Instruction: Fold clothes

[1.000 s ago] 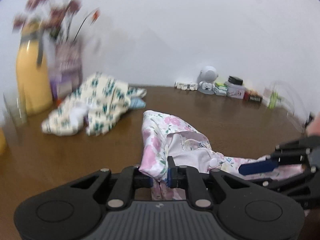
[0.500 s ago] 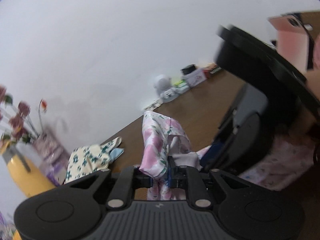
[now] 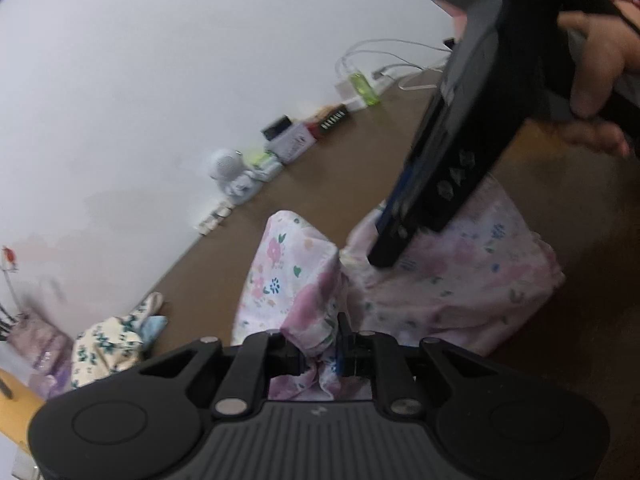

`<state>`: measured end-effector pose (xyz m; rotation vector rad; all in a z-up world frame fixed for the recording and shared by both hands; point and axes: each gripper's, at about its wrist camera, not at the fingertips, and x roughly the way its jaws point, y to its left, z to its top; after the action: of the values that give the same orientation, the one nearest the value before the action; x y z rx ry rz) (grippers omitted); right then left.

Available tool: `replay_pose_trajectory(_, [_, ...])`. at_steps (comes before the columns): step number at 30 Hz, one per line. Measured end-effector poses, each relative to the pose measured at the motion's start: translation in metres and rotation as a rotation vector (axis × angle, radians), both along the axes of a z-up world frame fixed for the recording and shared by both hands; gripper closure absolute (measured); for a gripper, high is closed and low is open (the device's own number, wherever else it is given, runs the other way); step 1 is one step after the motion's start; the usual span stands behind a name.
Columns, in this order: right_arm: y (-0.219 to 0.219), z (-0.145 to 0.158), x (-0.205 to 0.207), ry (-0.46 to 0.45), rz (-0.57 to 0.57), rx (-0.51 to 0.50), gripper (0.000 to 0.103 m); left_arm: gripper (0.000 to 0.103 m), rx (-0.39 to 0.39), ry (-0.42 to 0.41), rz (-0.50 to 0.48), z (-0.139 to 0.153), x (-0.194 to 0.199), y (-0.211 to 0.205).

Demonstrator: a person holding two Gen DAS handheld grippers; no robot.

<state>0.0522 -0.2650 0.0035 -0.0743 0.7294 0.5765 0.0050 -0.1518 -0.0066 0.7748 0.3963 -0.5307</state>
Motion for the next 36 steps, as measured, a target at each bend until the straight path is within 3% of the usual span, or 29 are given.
replay_pose_trajectory(9, [-0.009,0.011,-0.008,-0.010,0.022,0.097,0.076,0.090,0.021,0.027,0.000,-0.010,0.007,-0.002])
replay_pose_trajectory(11, [-0.003,0.012,-0.005,0.003,0.054,0.128,0.076,0.091,0.024,-0.001,0.011,-0.006,0.005,0.000])
replay_pose_trajectory(16, [0.013,0.004,0.007,0.024,0.066,0.091,0.076,0.092,0.078,-0.102,0.062,-0.002,0.006,0.007])
replay_pose_trajectory(23, [0.010,0.019,0.000,-0.024,0.085,0.142,0.076,0.092,0.114,-0.049,0.011,-0.020,0.011,0.003])
replay_pose_trajectory(30, [0.044,0.029,0.003,-0.112,0.220,0.080,0.077,0.086,0.057,-0.003,0.033,-0.020,0.020,0.009])
replay_pose_trajectory(34, [0.057,0.010,0.025,-0.078,0.150,-0.056,0.079,0.078,-0.026,0.058,0.028,-0.014,0.022,0.020])
replay_pose_trajectory(36, [0.057,0.001,0.029,-0.047,0.154,-0.066,0.079,0.076,-0.083,0.107,0.008,-0.009,0.018,0.029])
